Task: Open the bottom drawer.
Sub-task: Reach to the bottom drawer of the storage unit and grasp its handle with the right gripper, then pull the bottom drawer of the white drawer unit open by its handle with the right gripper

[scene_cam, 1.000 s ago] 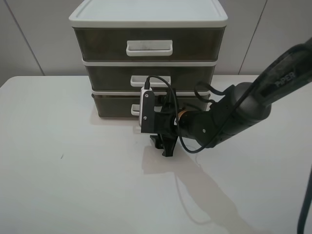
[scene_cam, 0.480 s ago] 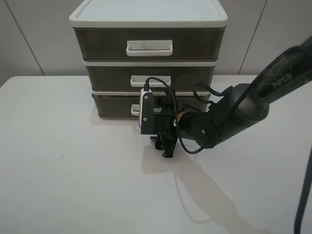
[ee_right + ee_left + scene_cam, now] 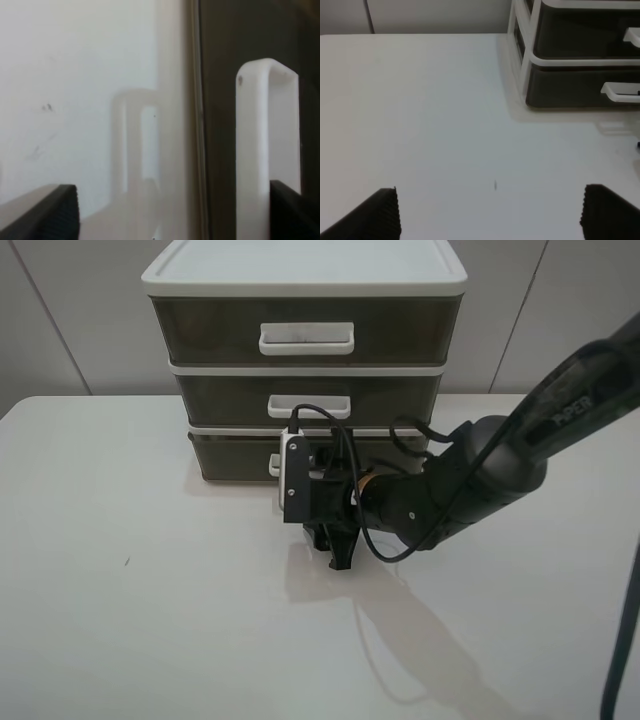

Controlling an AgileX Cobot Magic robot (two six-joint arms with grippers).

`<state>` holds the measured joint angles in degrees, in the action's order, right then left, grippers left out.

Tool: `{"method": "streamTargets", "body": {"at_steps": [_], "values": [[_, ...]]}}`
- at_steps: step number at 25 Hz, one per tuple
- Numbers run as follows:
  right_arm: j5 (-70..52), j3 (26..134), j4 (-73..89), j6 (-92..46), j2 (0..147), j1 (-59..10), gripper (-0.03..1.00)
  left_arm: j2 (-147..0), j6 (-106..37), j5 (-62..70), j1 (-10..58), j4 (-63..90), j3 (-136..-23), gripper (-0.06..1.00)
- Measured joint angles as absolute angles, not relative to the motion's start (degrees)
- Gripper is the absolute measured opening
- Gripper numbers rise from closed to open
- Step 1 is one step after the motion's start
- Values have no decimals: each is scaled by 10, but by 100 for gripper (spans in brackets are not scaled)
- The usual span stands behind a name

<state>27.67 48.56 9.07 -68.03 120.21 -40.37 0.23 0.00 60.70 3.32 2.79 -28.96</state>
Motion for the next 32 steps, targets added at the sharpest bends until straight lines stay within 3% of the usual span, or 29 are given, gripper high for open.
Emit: {"method": "streamTargets", "body": {"at_steps": [5,8,11,18,32], "values": [[279,486,91,-680,1204,-404,72,2,0,607,33,28,-290,74],[288,486,91,-681,1207,-404,66,2,0,607,33,28,-290,74],[298,486,91,-681,1207,-404,53,2,0,607,33,28,-290,74],[321,490,94,-680,1206,-404,10,2,0,607,33,28,-290,74],[261,457,92,-680,1155,-404,10,2,0,607,33,28,-290,74]]}}
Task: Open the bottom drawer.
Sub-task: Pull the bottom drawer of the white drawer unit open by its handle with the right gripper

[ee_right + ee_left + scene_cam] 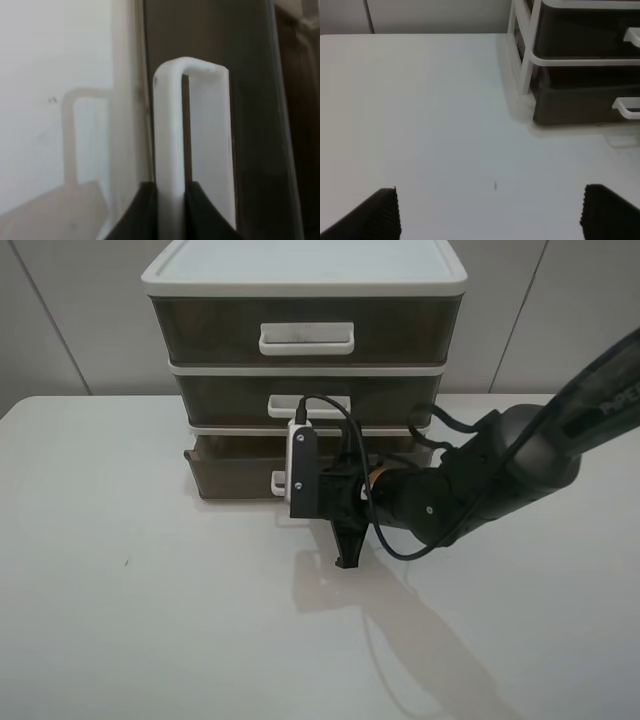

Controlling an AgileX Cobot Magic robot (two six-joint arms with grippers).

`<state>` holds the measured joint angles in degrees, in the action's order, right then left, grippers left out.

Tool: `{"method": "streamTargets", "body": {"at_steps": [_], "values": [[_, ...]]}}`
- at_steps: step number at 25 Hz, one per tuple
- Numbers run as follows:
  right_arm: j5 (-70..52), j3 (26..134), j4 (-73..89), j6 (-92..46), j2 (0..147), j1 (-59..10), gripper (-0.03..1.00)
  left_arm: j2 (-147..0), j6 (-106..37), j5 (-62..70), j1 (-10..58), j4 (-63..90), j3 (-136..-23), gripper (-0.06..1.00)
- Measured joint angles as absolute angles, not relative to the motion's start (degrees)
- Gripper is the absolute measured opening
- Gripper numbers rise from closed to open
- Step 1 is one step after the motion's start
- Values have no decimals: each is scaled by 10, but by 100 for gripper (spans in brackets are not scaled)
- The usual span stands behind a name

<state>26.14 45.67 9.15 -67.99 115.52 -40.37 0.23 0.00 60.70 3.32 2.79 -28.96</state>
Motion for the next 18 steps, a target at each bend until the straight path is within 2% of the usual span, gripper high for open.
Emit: {"method": "streamTargets", "body": {"at_steps": [8,18], "values": [[257,401,141,-682,1112,-441,10,2,0,607,33,28,-290,74],[247,396,277,-723,1099,-515,10,2,0,607,33,28,-290,74]]}}
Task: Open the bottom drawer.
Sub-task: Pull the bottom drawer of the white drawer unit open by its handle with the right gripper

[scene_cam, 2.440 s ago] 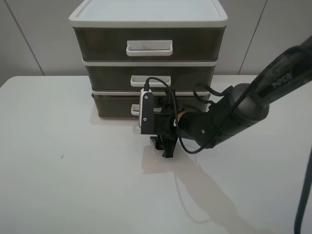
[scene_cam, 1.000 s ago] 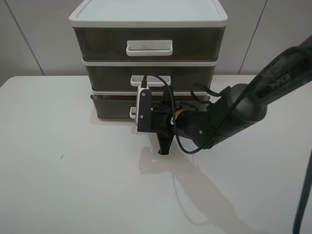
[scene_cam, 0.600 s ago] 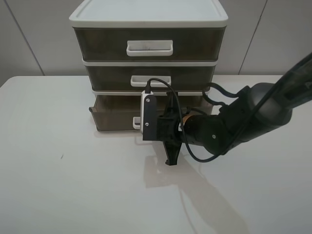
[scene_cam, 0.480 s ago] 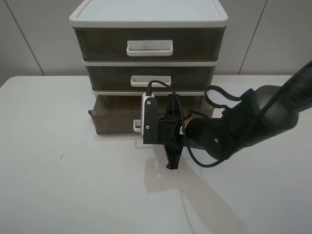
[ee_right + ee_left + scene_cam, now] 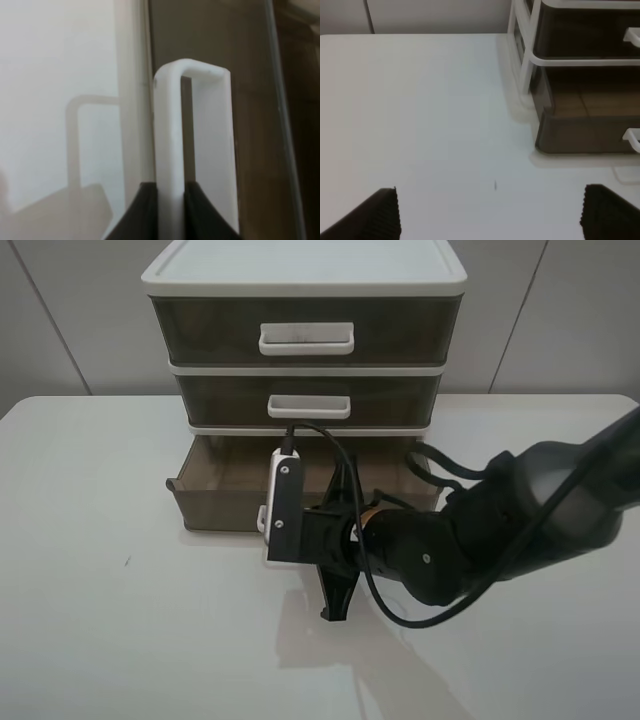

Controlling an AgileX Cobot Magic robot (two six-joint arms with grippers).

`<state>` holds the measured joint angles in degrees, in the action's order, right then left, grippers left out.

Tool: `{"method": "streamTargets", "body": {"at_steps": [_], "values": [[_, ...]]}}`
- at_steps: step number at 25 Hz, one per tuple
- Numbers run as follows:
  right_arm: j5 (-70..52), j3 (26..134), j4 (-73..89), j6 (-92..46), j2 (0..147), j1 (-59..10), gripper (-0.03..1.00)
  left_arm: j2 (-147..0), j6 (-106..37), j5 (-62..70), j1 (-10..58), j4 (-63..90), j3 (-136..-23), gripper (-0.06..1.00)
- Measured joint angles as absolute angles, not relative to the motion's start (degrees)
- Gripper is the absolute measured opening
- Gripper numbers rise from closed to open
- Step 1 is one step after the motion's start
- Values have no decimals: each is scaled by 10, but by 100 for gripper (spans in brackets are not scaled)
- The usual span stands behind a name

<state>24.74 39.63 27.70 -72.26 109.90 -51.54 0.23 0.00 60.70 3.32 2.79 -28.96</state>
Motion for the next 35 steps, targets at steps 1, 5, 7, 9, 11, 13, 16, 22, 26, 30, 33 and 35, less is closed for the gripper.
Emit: {"method": "streamTargets", "body": {"at_steps": [1,5,7,9,11,13,16,22,26,30,33,35], "values": [[247,396,295,-736,1099,-521,10,2,0,607,33,28,-290,74],[248,396,351,-785,1099,-545,10,2,0,607,33,28,-290,74],[246,396,369,-795,1096,-554,10,2,0,607,33,28,-290,74],[238,396,383,-800,1090,-557,10,2,0,607,33,28,-290,74],[231,396,393,-801,1083,-557,10,2,0,607,33,28,-290,74],[223,396,401,-802,1078,-557,10,2,0,607,33,28,-290,74],[209,396,408,-804,1074,-557,10,2,0,607,33,28,-290,74],[179,387,405,-804,1068,-558,10,2,0,607,33,28,-290,74],[179,374,404,-804,1066,-558,10,2,0,607,33,28,-290,74],[181,373,404,-804,1065,-558,10,2,0,607,33,28,-290,74],[183,371,402,-804,1065,-558,10,2,0,607,33,28,-290,74],[184,371,402,-804,1065,-558,14,2,0,607,33,28,-290,74]]}}
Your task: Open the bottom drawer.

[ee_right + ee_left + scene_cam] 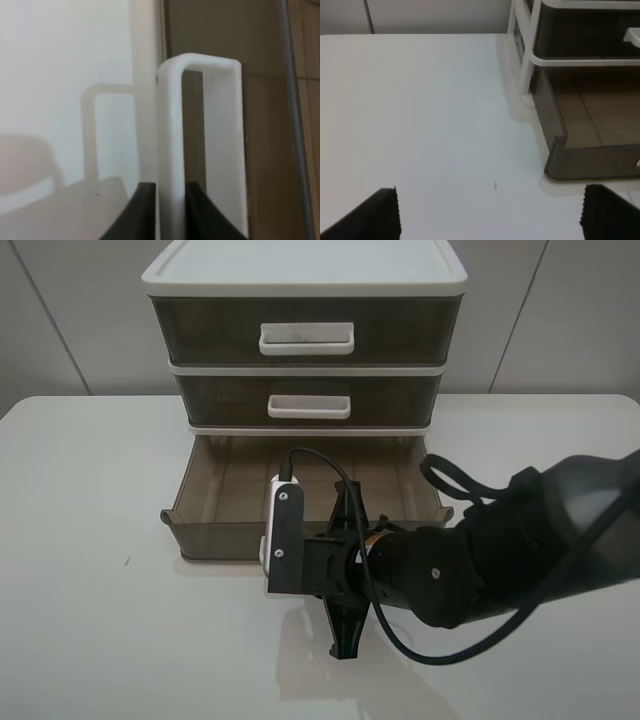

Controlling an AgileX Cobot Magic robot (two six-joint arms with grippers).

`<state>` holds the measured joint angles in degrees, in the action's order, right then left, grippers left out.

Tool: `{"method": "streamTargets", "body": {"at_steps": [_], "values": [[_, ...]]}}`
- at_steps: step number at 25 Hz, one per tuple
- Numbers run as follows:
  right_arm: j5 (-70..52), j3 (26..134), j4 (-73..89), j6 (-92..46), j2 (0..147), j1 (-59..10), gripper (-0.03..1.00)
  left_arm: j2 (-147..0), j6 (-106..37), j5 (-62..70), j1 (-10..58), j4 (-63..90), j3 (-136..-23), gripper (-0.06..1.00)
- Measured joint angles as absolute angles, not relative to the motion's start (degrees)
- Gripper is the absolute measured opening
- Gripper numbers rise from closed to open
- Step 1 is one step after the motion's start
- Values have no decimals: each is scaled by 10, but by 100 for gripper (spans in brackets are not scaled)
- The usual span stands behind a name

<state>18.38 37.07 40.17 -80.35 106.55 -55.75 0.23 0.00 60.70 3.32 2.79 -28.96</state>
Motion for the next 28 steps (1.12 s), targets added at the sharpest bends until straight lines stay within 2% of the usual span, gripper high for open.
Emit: {"method": "streamTargets", "body": {"at_steps": [5,7,15,23,25,28], "values": [[183,371,400,-804,1065,-558,47,2,0,607,33,28,-290,74],[179,370,392,-804,1064,-558,55,2,0,607,33,28,-290,74],[128,369,406,-799,973,-559,60,2,0,607,33,28,-290,74],[31,369,434,-653,836,-557,69,2,0,607,33,28,-290,74],[22,369,431,-612,806,-542,71,2,0,607,33,28,-290,74],[-17,369,417,-533,766,-480,72,2,0,607,33,28,-290,74]]}}
